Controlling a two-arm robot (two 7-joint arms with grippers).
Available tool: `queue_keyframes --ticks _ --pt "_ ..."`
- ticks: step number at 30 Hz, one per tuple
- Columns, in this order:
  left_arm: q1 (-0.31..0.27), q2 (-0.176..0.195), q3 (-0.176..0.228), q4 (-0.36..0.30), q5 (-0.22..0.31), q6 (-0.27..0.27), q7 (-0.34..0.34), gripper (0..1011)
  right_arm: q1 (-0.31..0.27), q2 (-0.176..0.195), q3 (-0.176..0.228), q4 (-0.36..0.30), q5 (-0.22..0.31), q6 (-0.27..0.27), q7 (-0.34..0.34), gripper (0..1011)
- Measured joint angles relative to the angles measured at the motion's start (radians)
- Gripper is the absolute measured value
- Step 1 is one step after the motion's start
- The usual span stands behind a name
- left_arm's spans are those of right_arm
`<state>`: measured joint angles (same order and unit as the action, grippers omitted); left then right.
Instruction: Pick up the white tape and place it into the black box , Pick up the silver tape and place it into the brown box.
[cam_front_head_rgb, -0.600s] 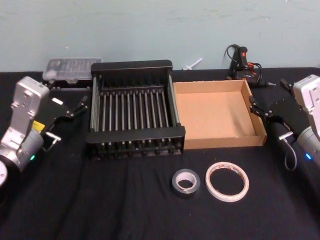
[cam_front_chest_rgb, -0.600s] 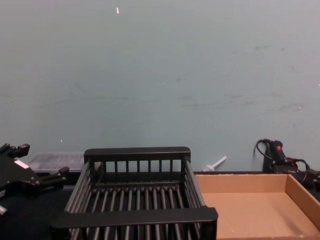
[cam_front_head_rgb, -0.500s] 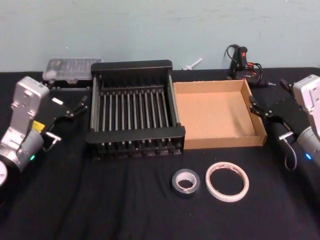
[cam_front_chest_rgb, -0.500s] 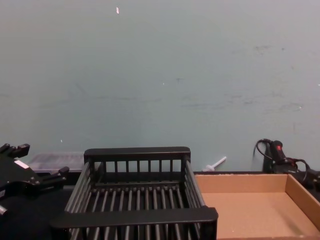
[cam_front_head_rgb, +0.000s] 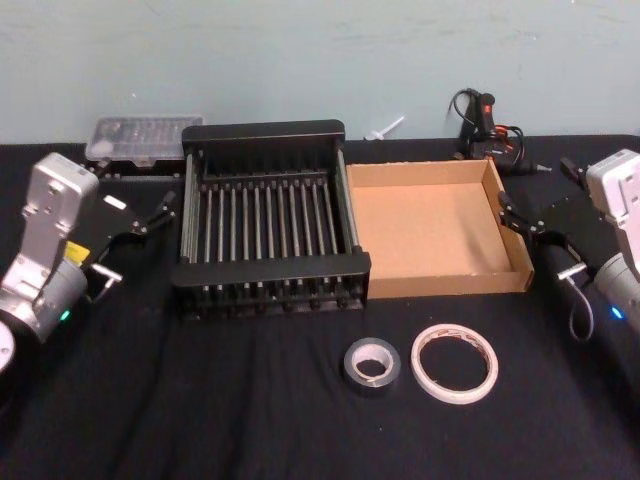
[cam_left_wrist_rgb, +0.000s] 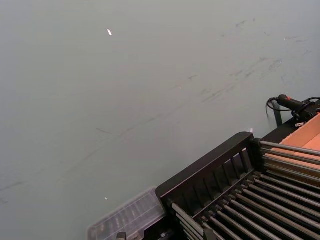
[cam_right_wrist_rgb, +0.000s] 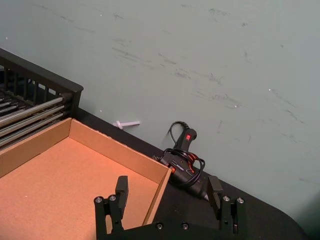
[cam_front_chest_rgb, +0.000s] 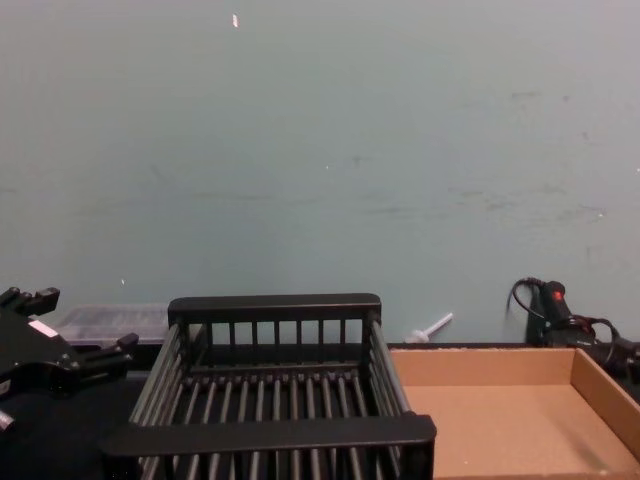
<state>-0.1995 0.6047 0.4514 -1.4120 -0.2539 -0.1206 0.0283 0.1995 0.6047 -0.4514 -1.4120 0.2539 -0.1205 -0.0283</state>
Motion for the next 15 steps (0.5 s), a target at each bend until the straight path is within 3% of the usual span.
queue_keyframes --ticks 15 --pt "0.000 0.000 0.000 0.000 0.000 0.000 0.000 1002 0.000 0.000 0.000 0.000 0.000 0.000 0.000 1002"
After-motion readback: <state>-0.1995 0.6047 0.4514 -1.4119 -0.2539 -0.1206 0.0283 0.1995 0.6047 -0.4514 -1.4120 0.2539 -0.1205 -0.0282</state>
